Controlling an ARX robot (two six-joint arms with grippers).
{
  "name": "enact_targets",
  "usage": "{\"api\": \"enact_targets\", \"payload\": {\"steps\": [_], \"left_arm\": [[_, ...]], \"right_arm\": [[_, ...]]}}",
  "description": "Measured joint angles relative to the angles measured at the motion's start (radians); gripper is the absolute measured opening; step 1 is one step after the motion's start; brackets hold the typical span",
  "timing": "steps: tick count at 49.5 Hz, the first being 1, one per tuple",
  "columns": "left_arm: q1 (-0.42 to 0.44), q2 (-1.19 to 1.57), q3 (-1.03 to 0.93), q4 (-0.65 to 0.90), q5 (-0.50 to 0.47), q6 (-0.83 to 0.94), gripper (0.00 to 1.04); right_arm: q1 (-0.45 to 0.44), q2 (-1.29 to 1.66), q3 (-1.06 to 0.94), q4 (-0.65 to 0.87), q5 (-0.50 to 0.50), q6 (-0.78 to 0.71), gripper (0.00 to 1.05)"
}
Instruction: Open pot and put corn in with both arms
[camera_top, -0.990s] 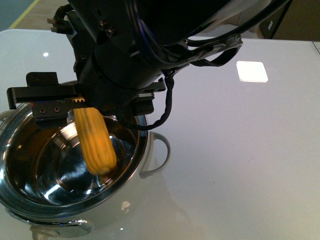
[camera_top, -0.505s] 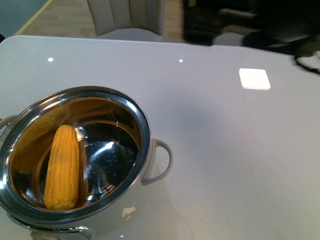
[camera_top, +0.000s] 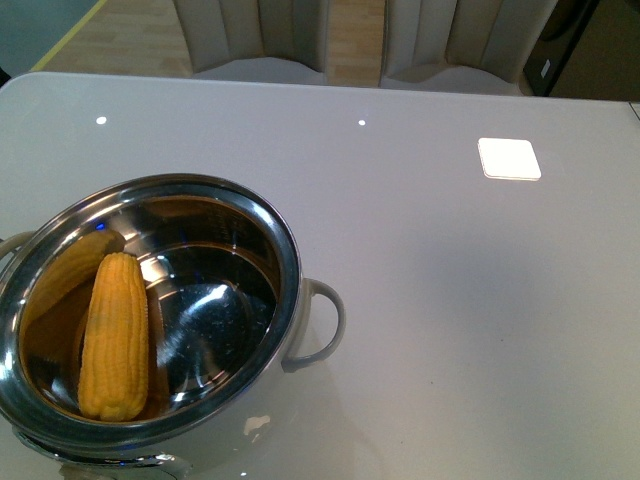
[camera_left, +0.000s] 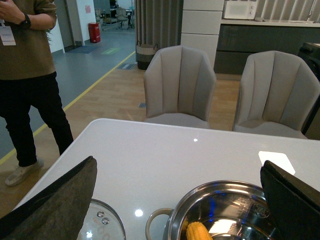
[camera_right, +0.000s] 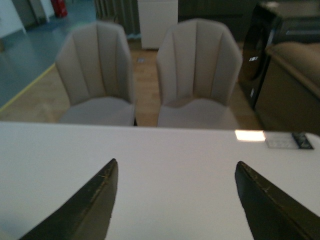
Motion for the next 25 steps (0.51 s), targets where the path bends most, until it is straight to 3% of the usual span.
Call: {"api": "enact_targets", "payload": {"steps": [10,15,25], "left_arm": [[0.0,0.0,0.0,0.0,0.0,0.0,0.98],[0.0,0.0,0.0,0.0,0.0,0.0,0.98],[0.0,0.0,0.0,0.0,0.0,0.0,0.98]], "right_arm": [[-0.088,-0.146,-0.135,0.008,-0.087,-0.025,0.18],[-0.113,-0.197,-0.168,-0.01,-0.114,-0.026,0.02],[-0.153,-0.295,-0.216,-0.06,-0.151,-0.03,0.02]]}}
